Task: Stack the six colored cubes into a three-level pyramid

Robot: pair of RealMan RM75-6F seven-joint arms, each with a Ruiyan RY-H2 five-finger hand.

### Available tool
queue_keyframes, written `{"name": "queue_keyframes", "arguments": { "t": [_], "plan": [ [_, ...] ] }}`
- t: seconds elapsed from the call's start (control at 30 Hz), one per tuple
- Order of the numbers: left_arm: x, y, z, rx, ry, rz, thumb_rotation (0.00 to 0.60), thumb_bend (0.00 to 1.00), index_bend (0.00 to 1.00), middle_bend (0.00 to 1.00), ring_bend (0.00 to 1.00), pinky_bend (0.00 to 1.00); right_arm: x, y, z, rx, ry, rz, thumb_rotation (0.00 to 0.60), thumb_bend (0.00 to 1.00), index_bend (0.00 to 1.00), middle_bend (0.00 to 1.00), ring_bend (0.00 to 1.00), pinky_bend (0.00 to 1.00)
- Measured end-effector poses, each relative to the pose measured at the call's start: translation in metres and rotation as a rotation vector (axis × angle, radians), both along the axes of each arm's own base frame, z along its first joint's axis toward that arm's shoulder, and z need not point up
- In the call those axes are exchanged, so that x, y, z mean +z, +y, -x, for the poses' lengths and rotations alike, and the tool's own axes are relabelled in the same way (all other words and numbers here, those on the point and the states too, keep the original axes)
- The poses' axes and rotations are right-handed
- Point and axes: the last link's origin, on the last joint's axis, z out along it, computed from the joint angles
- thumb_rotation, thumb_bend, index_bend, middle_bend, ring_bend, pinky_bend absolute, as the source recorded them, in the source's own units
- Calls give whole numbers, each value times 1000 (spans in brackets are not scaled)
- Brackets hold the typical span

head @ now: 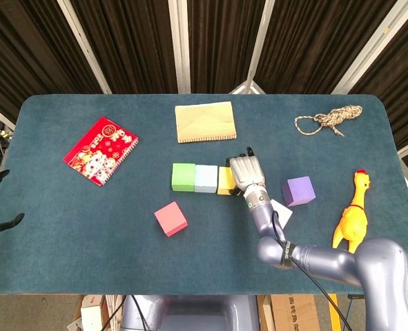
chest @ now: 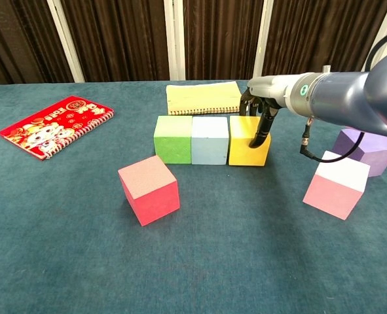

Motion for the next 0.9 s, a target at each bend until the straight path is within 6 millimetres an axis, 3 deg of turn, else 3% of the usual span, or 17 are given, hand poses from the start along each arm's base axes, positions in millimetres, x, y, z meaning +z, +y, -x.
{"name": "queue_keyframes", "arguments": {
  "t": [0.9],
  "plan": [
    [-3,3,1,2,7,1,600,203,145,38,0,49,-5,-7,4,-21,0,-9,600,189,394,455,239,0]
  ]
}}
